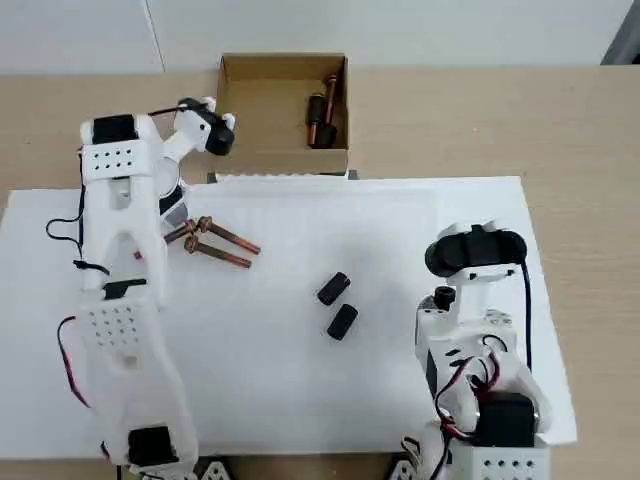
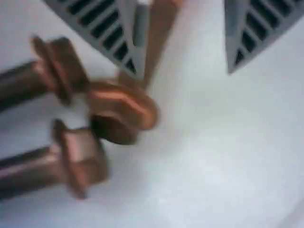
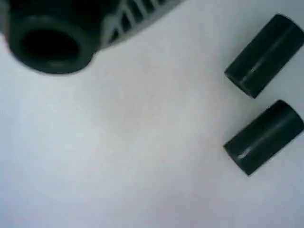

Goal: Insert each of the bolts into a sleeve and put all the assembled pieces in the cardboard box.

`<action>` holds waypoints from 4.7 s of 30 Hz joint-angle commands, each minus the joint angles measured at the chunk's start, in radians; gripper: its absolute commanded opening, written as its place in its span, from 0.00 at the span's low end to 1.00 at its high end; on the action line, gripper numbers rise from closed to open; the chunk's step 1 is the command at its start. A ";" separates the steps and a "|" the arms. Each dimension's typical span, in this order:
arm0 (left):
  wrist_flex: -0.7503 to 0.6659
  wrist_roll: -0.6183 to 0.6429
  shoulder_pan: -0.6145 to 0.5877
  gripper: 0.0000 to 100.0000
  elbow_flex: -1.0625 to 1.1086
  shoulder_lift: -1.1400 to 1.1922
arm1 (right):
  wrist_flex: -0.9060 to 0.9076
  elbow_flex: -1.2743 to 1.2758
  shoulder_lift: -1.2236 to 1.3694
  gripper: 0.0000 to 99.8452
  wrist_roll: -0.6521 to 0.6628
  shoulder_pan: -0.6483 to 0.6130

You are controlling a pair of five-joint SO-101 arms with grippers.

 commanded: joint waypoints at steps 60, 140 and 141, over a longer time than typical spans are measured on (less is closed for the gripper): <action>0.018 0.031 0.183 0.00 0.243 -0.400 | 0.004 -0.077 -0.012 0.00 0.028 0.004; -1.201 1.530 0.428 0.01 2.296 -2.558 | -0.680 0.517 -0.344 0.00 0.097 -0.656; -1.203 1.530 0.454 0.01 2.296 -2.559 | -0.682 0.516 -0.344 0.00 0.106 -0.670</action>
